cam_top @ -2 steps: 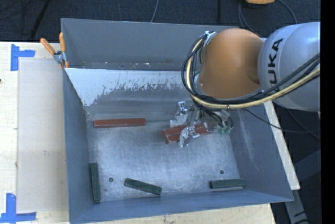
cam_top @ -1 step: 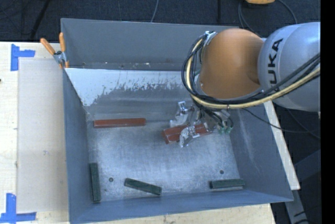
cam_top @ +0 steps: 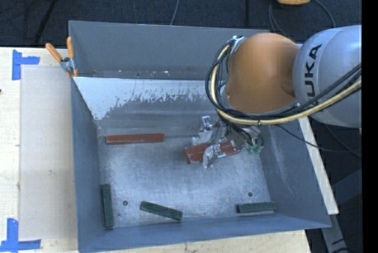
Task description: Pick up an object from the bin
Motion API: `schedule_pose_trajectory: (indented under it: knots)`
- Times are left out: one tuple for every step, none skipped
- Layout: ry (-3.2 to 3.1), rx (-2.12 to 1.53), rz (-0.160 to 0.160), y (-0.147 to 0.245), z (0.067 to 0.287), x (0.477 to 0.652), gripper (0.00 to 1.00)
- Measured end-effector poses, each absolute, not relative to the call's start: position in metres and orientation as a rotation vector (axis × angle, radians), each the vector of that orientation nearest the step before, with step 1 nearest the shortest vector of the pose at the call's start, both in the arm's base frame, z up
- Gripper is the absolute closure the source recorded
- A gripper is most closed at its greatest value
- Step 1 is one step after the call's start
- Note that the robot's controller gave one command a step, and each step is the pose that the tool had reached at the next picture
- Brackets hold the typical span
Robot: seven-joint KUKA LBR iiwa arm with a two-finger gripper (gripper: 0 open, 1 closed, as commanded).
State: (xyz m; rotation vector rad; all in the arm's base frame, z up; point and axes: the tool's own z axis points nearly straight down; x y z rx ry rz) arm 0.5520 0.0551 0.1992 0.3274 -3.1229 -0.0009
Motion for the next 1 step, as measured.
schedule_pose_trajectory:
  knots:
    - [-2.981,0.996,-0.002,0.0335,0.3095,0.5544,1.00]
